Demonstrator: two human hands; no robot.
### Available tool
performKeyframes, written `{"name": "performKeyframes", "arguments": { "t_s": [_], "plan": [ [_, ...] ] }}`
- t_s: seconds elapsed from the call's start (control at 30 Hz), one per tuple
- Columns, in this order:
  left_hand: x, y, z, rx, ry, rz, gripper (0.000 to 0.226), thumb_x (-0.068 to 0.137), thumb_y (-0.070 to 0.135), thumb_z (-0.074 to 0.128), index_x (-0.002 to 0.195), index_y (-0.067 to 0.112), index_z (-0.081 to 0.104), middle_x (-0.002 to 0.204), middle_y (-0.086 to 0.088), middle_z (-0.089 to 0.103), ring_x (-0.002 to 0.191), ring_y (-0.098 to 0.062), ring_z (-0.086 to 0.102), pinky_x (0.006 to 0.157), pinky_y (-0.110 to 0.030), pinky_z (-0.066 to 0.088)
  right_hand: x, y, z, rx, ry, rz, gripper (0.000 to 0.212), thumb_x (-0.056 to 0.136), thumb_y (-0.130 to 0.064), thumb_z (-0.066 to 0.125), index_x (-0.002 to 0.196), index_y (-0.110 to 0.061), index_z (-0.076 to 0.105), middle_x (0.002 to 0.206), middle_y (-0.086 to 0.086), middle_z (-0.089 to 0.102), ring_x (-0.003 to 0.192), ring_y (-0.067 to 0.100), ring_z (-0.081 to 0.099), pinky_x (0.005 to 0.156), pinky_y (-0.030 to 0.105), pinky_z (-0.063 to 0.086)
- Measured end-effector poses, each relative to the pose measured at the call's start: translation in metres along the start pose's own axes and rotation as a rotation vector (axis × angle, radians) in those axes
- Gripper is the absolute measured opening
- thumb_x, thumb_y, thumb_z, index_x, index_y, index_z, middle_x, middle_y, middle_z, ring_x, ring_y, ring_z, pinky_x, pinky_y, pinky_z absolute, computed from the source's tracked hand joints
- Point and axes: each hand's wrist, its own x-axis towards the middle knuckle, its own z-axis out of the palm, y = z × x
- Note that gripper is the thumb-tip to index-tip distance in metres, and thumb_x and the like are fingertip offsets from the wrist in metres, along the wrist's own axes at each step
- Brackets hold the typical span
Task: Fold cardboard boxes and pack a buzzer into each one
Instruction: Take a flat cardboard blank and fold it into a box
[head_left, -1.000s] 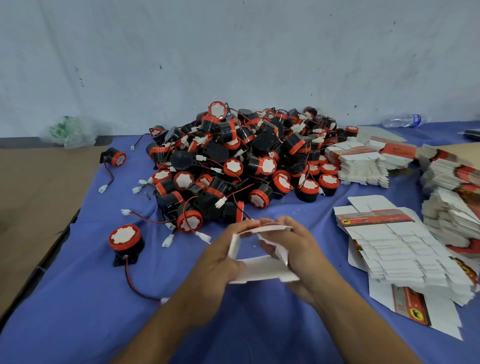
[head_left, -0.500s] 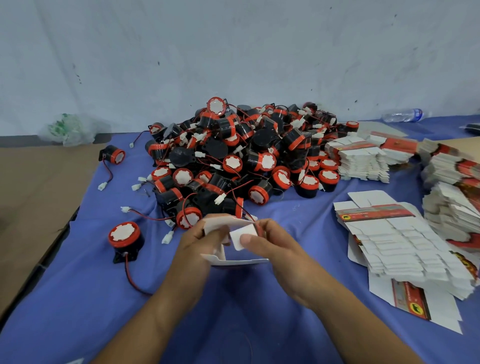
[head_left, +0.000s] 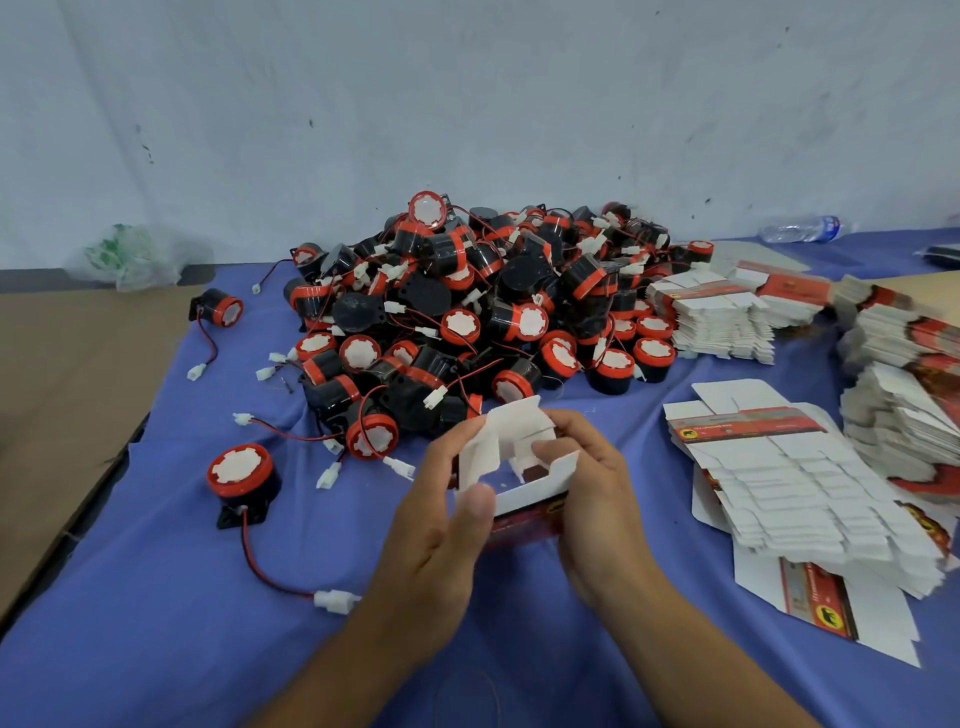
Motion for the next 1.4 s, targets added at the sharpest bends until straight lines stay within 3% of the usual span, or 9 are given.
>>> {"name": "performKeyframes", "arguments": {
  "t_s": [0.27, 0.43, 0.57, 0.63, 0.83, 1.03, 1.13, 1.23, 1.4],
  "plan": [
    [0.011, -0.003, -0.005, -0.198, 0.187, -0.115, 0.026, 0.089, 0.029, 0.051, 0.113, 0.037, 0.058, 0.109, 0.013, 0.066, 0.1, -0.007, 0.063, 0.08, -0.023, 0.052, -0.02, 0.003, 0.012, -0.13, -0.085, -0.191, 0.039, 0.092, -0.059, 0.045, 0.1, -0.03, 0.07, 0.096, -0.001, 0.073, 0.084, 0.011, 0.07, 0.065, 0.022, 0.054],
    [0.013, 0.002, -0.007, -0.216, 0.222, -0.122, 0.032, 0.089, 0.017, 0.051, 0.109, 0.033, 0.071, 0.109, 0.005, 0.072, 0.1, -0.01, 0.067, 0.077, -0.019, 0.053, -0.02, 0.004, 0.013, -0.261, -0.13, -0.287, 0.016, 0.087, -0.031, 0.065, 0.103, -0.027, 0.064, 0.09, -0.003, 0.069, 0.079, 0.011, 0.067, 0.064, 0.021, 0.052],
    [0.004, 0.005, 0.0, 0.052, 0.219, -0.01, 0.044, 0.097, 0.034, 0.05, 0.139, 0.04, 0.038, 0.137, 0.031, 0.049, 0.128, 0.002, 0.048, 0.099, -0.016, 0.044, -0.016, 0.0, 0.012, -0.091, -0.052, -0.25, 0.014, 0.085, -0.019, 0.065, 0.098, -0.024, 0.064, 0.087, -0.002, 0.071, 0.076, 0.009, 0.069, 0.058, 0.021, 0.055],
    [-0.001, 0.006, 0.007, 0.228, 0.135, 0.075, 0.064, 0.092, 0.045, 0.054, 0.147, 0.032, 0.025, 0.151, 0.024, 0.034, 0.139, 0.0, 0.035, 0.106, -0.015, 0.036, -0.012, -0.003, 0.009, -0.032, -0.005, -0.242, 0.018, 0.085, -0.019, 0.065, 0.102, -0.018, 0.062, 0.088, -0.001, 0.072, 0.079, 0.012, 0.069, 0.062, 0.024, 0.055],
    [0.001, 0.005, 0.001, 0.496, 0.086, 0.19, 0.076, 0.083, 0.062, 0.059, 0.144, 0.027, 0.031, 0.152, 0.003, 0.028, 0.141, 0.002, 0.024, 0.105, -0.004, 0.025, -0.011, -0.003, 0.004, 0.069, -0.203, -0.129, 0.022, 0.083, -0.038, 0.074, 0.091, -0.024, 0.061, 0.102, 0.003, 0.067, 0.087, 0.021, 0.062, 0.071, 0.035, 0.053],
    [0.008, 0.008, -0.003, 0.545, 0.107, 0.297, 0.066, 0.073, 0.042, 0.072, 0.128, 0.016, 0.045, 0.128, 0.0, 0.038, 0.122, 0.003, 0.039, 0.092, -0.003, 0.034, -0.012, -0.008, 0.003, -0.033, -0.354, -0.003, 0.043, 0.083, -0.064, 0.065, 0.099, -0.024, 0.068, 0.115, -0.007, 0.067, 0.111, 0.016, 0.063, 0.091, 0.038, 0.05],
    [0.007, 0.007, -0.007, 0.53, 0.086, 0.251, 0.068, 0.075, 0.043, 0.071, 0.131, 0.018, 0.041, 0.129, 0.01, 0.038, 0.122, 0.0, 0.043, 0.09, -0.006, 0.038, -0.009, -0.011, 0.001, -0.093, -0.397, 0.034, 0.037, 0.08, -0.052, 0.074, 0.084, -0.021, 0.055, 0.117, -0.002, 0.066, 0.104, 0.022, 0.065, 0.082, 0.031, 0.052],
    [0.006, 0.007, -0.009, 0.445, 0.054, 0.124, 0.085, 0.072, 0.044, 0.074, 0.141, 0.02, 0.031, 0.133, 0.026, 0.035, 0.122, 0.0, 0.047, 0.087, -0.012, 0.047, -0.007, -0.017, -0.004, -0.246, -0.425, 0.035, 0.026, 0.082, -0.041, 0.074, 0.1, -0.031, 0.059, 0.113, -0.003, 0.068, 0.098, 0.017, 0.069, 0.075, 0.027, 0.056],
    [0.007, 0.003, -0.008, 0.638, -0.023, 0.155, 0.095, 0.072, 0.047, 0.067, 0.15, 0.012, 0.027, 0.141, 0.012, 0.027, 0.132, 0.011, 0.026, 0.098, 0.0, 0.027, -0.01, -0.013, -0.003, -0.426, -0.394, -0.099, 0.043, 0.093, -0.024, 0.07, 0.132, -0.036, 0.055, 0.12, -0.011, 0.066, 0.11, 0.012, 0.065, 0.087, 0.033, 0.058]
  ]
}}
